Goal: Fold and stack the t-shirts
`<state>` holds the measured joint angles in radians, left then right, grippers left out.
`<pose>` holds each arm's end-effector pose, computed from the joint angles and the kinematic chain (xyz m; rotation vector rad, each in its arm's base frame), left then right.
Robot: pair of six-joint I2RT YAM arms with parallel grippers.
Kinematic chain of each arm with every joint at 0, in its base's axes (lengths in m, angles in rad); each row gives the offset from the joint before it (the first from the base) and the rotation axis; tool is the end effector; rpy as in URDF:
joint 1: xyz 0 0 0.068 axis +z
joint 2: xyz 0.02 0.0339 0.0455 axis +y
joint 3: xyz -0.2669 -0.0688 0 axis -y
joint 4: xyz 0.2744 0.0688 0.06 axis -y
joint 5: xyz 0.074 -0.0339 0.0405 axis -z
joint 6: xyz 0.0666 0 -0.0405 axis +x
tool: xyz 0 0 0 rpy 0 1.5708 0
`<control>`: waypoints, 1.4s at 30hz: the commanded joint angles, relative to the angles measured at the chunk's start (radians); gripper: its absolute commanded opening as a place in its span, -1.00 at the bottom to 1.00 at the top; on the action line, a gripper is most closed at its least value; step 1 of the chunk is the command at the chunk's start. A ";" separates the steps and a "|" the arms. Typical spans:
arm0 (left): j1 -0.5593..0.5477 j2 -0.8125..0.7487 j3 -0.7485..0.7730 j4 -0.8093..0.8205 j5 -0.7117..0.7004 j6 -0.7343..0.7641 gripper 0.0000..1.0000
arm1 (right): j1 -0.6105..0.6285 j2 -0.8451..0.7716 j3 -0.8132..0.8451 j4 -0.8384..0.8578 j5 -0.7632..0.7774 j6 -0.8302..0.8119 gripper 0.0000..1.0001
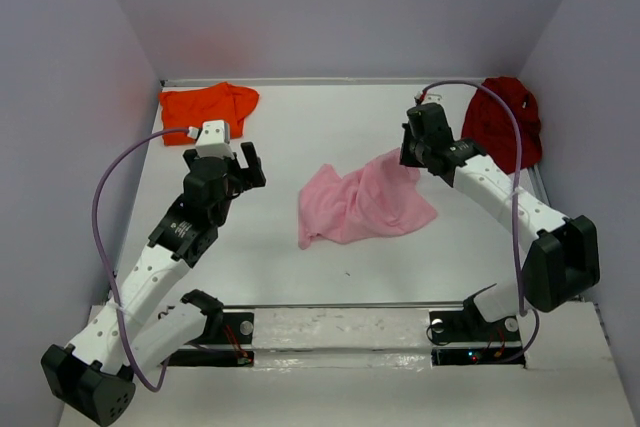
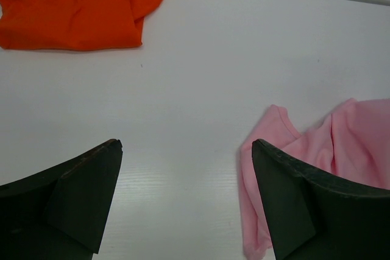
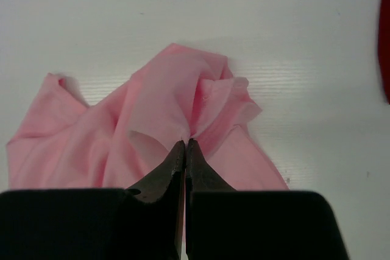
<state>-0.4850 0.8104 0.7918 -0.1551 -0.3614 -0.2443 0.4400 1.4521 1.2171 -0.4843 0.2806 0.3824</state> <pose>0.2284 -0.0937 0.3382 -0.0554 1.7374 -0.2213 0.3454 0.1422 0.2821 0.0794 2.2576 0.1168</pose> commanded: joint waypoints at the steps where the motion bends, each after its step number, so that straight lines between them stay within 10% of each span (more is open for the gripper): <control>1: -0.004 0.003 0.000 0.026 -0.002 0.003 0.94 | 0.005 -0.003 -0.036 0.118 0.140 0.045 -1.00; 5: -0.006 0.007 0.000 0.026 -0.004 0.005 0.93 | 0.005 0.021 -0.048 0.130 0.053 0.047 -0.92; 9: -0.004 0.010 0.000 0.025 -0.010 0.010 0.94 | 0.005 -0.021 -0.088 0.141 -0.113 0.038 0.02; 20: 0.014 0.009 0.001 0.026 -0.002 0.008 0.93 | 0.014 -0.447 -0.503 0.196 -0.152 0.199 0.47; 42: 0.019 0.006 0.000 0.028 0.015 0.005 0.93 | 0.014 -0.348 -0.594 0.245 0.146 0.346 0.43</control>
<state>-0.4694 0.8238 0.7918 -0.1566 -0.3431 -0.2440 0.4469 1.0828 0.5449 -0.2615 0.2920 0.7189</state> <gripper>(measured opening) 0.967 0.718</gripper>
